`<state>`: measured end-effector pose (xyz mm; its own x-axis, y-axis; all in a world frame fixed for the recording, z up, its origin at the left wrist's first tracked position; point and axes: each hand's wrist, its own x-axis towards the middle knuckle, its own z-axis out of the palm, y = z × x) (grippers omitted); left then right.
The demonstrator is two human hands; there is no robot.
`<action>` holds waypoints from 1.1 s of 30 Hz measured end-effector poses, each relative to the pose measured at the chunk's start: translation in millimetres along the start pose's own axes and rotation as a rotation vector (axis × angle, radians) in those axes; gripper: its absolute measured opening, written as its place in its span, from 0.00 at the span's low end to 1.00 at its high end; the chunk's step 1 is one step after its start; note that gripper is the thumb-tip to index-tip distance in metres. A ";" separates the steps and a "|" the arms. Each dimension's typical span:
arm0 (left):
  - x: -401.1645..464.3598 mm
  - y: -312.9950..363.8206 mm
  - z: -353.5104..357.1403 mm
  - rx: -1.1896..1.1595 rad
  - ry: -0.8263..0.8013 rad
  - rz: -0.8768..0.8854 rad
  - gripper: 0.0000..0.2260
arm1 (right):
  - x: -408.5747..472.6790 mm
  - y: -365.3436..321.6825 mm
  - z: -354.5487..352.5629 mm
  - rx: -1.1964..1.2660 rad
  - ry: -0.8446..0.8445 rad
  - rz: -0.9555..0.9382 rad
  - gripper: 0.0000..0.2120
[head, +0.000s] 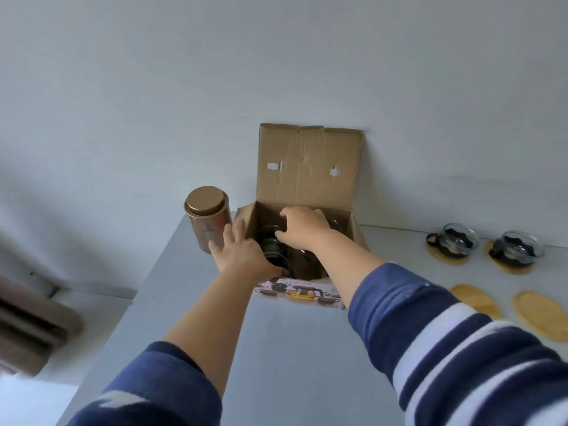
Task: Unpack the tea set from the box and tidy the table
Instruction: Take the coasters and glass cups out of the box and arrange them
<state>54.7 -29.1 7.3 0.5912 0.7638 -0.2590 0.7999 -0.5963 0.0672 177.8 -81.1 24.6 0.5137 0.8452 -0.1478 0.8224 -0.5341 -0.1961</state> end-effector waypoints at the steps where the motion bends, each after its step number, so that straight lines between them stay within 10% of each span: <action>1: 1.0 1.0 -0.3 -0.018 -0.064 -0.031 0.41 | 7.5 -3.9 1.3 -0.084 -0.055 0.013 0.22; 8: 14.6 14.5 1.6 0.155 -0.181 -0.128 0.37 | 46.7 -32.0 18.8 -0.313 -0.275 0.186 0.22; 18: 16.2 24.9 17.7 0.343 -0.045 -0.184 0.23 | 45.1 -34.2 27.4 -0.269 -0.124 0.256 0.06; 33: -0.1 8.0 6.2 -0.092 0.063 -0.073 0.40 | -0.7 -6.4 -34.8 0.276 0.188 0.195 0.41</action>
<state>60.4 -35.5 1.9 0.5342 0.8199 -0.2056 0.8453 -0.5159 0.1391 180.7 -77.5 59.6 0.7112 0.7022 -0.0328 0.6207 -0.6492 -0.4395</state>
